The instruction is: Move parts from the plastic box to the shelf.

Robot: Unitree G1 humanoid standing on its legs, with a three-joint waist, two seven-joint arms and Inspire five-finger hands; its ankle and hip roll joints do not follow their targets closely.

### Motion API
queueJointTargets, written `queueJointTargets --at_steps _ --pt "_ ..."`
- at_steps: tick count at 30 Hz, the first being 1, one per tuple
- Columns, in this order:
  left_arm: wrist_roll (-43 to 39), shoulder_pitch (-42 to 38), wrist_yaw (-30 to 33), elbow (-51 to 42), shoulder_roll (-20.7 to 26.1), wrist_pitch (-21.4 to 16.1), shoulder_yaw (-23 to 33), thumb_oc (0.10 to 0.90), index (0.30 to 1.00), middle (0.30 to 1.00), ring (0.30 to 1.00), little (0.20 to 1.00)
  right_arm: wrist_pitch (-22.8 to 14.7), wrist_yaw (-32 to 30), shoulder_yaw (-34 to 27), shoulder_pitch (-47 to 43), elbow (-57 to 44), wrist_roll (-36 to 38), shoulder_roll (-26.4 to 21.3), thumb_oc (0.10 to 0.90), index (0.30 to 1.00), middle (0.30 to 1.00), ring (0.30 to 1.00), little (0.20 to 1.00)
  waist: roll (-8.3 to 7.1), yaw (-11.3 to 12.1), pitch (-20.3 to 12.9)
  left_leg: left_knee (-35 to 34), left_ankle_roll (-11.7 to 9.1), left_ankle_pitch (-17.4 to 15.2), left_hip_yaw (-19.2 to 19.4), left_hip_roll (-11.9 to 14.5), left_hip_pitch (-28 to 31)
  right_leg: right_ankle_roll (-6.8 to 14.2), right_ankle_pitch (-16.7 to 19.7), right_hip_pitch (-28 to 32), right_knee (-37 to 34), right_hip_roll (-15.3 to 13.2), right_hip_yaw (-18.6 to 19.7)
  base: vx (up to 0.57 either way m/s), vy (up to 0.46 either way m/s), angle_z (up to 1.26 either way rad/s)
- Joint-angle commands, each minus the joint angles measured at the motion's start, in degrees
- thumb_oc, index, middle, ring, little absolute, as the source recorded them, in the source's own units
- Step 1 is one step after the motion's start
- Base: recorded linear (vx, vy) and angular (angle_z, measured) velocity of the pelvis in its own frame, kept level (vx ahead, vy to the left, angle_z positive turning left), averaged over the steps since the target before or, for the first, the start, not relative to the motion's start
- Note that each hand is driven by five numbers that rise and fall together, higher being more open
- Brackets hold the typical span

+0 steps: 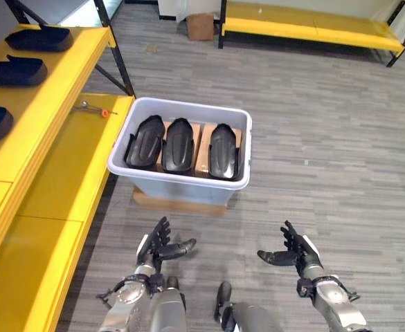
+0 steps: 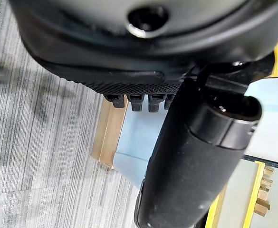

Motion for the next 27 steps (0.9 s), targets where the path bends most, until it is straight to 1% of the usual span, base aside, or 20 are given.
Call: queueJointTargets --at_steps 1,2,3,6,8,11,13,14,15,16,17,18,19,21,22,23,24,25,26,27 --pt "1.39 -0.81 -0.3 -6.11 3.08 -4.72 2.4 0.9 1.0 1.0 1.0 1.0 -4.59 0.29 -0.61 -0.98 -3.71 0.9 -2.03 0.9 1.0 1.0 1.0 1.0 -0.39 0.92 -1.66 1.87 1.99 5.0 1.07 -0.41 1.36 7.82 -3.46 2.46 3.01 -5.59 3.13 0.24 0.152 -0.54" --pt "1.59 -0.56 -0.41 -6.22 3.16 -4.73 2.83 0.9 1.0 1.0 1.0 1.0 -4.51 0.61 -0.67 -0.49 -3.96 0.76 -1.52 0.9 1.0 1.0 1.0 1.0 -0.5 0.94 -2.45 0.32 2.11 5.42 1.21 -0.59 2.13 8.15 -3.7 3.21 2.72 -5.74 3.02 0.3 0.199 -0.43" --pt "1.71 -0.51 -0.59 -6.44 3.53 -4.83 2.89 0.9 1.0 1.0 1.0 1.0 -4.33 0.97 -0.84 0.15 -3.89 0.8 -0.87 0.9 1.0 1.0 1.0 1.0 -0.9 0.83 -3.36 -0.25 2.82 4.72 1.88 -1.53 3.25 8.64 -3.71 3.35 2.98 -6.45 3.13 0.28 0.192 -0.29" --pt "2.2 -0.96 -0.6 -6.15 4.08 -4.85 2.88 0.9 1.0 1.0 1.0 1.0 -4.01 1.03 -0.98 -0.01 -3.63 0.75 -0.1 0.9 1.0 1.0 1.0 1.0 -1.37 0.79 -3.66 1.85 3.56 3.04 3.33 -3.17 3.36 9.51 -3.89 3.38 3.9 -7.76 3.35 0.17 0.159 -0.16" --pt "1.99 -0.93 -0.4 -6.29 4.28 -4.97 3.09 0.9 1.0 1.0 1.0 1.0 -3.87 1.15 -0.92 0.02 -3.77 0.68 0.2 0.9 1.0 1.0 1.0 1.0 -1.59 0.83 -3.98 3.12 4.23 1.54 3.96 -4.17 3.12 10.09 -3.88 3.67 3.86 -8.64 3.29 0.17 0.169 0.07" --pt "1.58 -0.95 0.07 -6.42 4.54 -5.21 3.54 0.9 1.0 1.0 1.0 1.0 -3.7 1.4 -0.7 -0.48 -3.63 0.52 0.84 0.9 1.0 1.0 1.0 1.0 -1.87 1.07 -4.99 5.82 5.5 -1.82 4.98 -6.11 2.64 11.37 -3.72 4.3 3.87 -10.28 2.88 0.21 0.211 0.15" --pt "1.71 -1.24 0.46 -6.13 4.61 -5.02 3.58 0.9 1.0 1.0 1.0 1.0 -3.59 1.36 -0.19 -1.22 -3.23 0.04 1.23 0.9 1.0 1.0 1.0 1.0 -1.86 1.34 -5.41 5.94 6.84 -3.63 5.44 -7.33 3.67 12.7 -2.0 3.32 7.56 -11.51 2.73 0.18 0.199 -0.04" --pt "1.87 -1.23 0.49 -6.08 4.55 -4.88 3.57 0.9 1.0 1.0 1.0 1.0 -3.46 1.39 -0.08 -1.52 -3.02 0.0 1.5 0.9 1.0 1.0 1.0 1.0 -1.73 1.22 -5.38 5.71 7.47 -4.11 5.6 -7.91 4.53 13.21 -0.19 1.93 10.55 -12.0 3.05 0.1 0.158 -0.09" --pt "2.08 -1.32 0.51 -6.14 4.6 -4.84 3.42 0.9 1.0 1.0 1.0 1.0 -3.45 1.55 0.18 -1.76 -3.04 -0.12 1.67 0.9 1.0 1.0 1.0 1.0 -1.78 0.93 -4.98 5.48 8.06 -4.69 5.86 -8.61 5.62 14.01 2.48 0.5 14.12 -12.57 3.88 0.09 0.168 -0.02" --pt "2.24 -1.5 0.46 -6.2 4.68 -4.83 3.24 0.9 1.0 1.0 1.0 1.0 -3.41 1.64 0.32 -1.88 -3.3 -0.29 1.75 0.9 1.0 1.0 1.0 1.0 -1.39 0.56 -4.73 4.96 8.53 -4.53 5.85 -8.85 6.28 14.33 5.06 -1.23 17.38 -12.49 4.46 0.08 0.17 -0.04" --pt "2.48 -1.59 0.4 -6.2 4.77 -4.79 3.04 0.9 1.0 1.0 1.0 1.0 -3.44 1.74 0.49 -1.9 -3.56 -0.32 1.76 0.9 1.0 1.0 1.0 1.0 -0.82 0.21 -4.21 4.72 8.94 -4.54 5.78 -8.88 6.91 14.43 6.27 -2.54 20.52 -12.31 4.85 0.14 0.219 -0.01" --pt "2.9 -1.72 0.3 -6.42 4.79 -4.76 2.43 0.9 1.0 1.0 1.0 1.0 -3.42 1.81 0.83 -1.69 -4.18 -0.79 1.84 0.9 1.0 1.0 1.0 1.0 0.36 -0.45 -3.6 3.45 9.62 -5.03 6.19 -9.14 9.09 13.99 7.03 -4.64 24.16 -12.83 3.47 0.12 0.158 -0.01" --pt "2.9 -1.72 0.31 -6.42 4.77 -4.76 2.43 0.9 1.0 1.0 1.0 1.0 -3.41 1.81 0.83 -1.68 -4.2 -0.8 1.82 0.9 1.0 1.0 1.0 1.0 0.33 -0.46 -3.55 3.39 9.63 -5.01 6.19 -9.2 9.18 14.0 6.95 -4.63 24.28 -12.9 3.49 0.15 0.141 0.05" --pt "2.91 -1.59 0.17 -6.65 4.66 -4.63 2.36 0.9 1.0 1.0 1.0 1.0 -3.31 1.51 0.75 -1.37 -4.54 -1.15 1.87 0.9 1.0 1.0 1.0 1.0 0.78 -0.6 -3.52 2.14 9.89 -5.62 7.23 -9.44 11.03 13.4 7.44 -5.46 22.87 -15.92 0.5 0.14 0.055 0.11" --pt "2.65 -1.81 -0.06 -6.59 4.69 -4.63 2.2 0.9 1.0 1.0 1.0 1.0 -3.31 1.28 0.63 -1.57 -4.67 -1.06 1.83 0.9 1.0 1.0 1.0 1.0 1.04 -0.59 -3.35 1.79 9.69 -6.04 7.72 -9.16 11.7 13.03 7.4 -6.42 20.88 -17.65 -1.29 0.21 -0.014 -0.03" --pt "2.0 -2.02 -0.03 -6.63 4.74 -4.81 2.12 0.9 1.0 1.0 1.0 1.0 -3.33 0.98 0.58 -2.2 -4.64 -1.05 1.51 0.9 1.0 1.0 1.0 1.0 1.06 -0.92 -2.7 1.86 9.25 -6.67 7.91 -9.0 12.45 13.16 7.56 -7.87 16.82 -19.52 -2.81 0.19 -0.064 -0.23" --pt "1.64 -2.06 0.1 -6.67 4.63 -4.77 2.22 0.9 1.0 1.0 1.0 1.0 -3.3 0.74 0.62 -2.59 -4.69 -1.06 1.37 0.9 1.0 1.0 1.0 1.0 0.95 -1.15 -2.33 2.0 9.0 -7.03 7.8 -8.99 12.82 13.44 8.32 -8.55 14.83 -20.17 -2.94 0.17 -0.12 -0.34" --pt "1.28 -2.3 0.19 -6.59 4.52 -4.8 2.4 0.9 1.0 1.0 1.0 1.0 -3.29 0.5 0.6 -2.94 -4.73 -1.1 1.27 0.9 1.0 1.0 1.0 1.0 0.53 -1.32 -2.03 2.06 8.64 -7.56 8.06 -9.11 13.35 13.95 9.57 -9.57 11.24 -21.41 -3.97 0.14 -0.137 -0.29" --pt "1.11 -2.25 0.06 -6.57 4.41 -4.81 2.62 0.9 1.0 1.0 1.0 1.0 -3.21 0.51 0.57 -2.86 -5.04 -1.26 1.2 0.9 1.0 1.0 1.0 1.0 0.17 -1.61 -1.8 2.41 8.2 -7.98 7.84 -9.18 13.56 14.46 10.58 -9.48 8.32 -21.82 -4.11 0.18 -0.183 -0.13" --pt "1.41 -2.11 -0.34 -6.71 4.14 -4.62 2.73 0.9 1.0 1.0 1.0 1.0 -3.06 0.76 0.31 -2.29 -5.46 -1.46 0.9 0.9 1.0 1.0 1.0 1.0 -0.38 -2.25 -1.82 3.39 7.85 -8.68 7.19 -9.41 13.86 14.95 10.76 -8.63 6.42 -20.96 -2.51 0.22 -0.209 0.31"
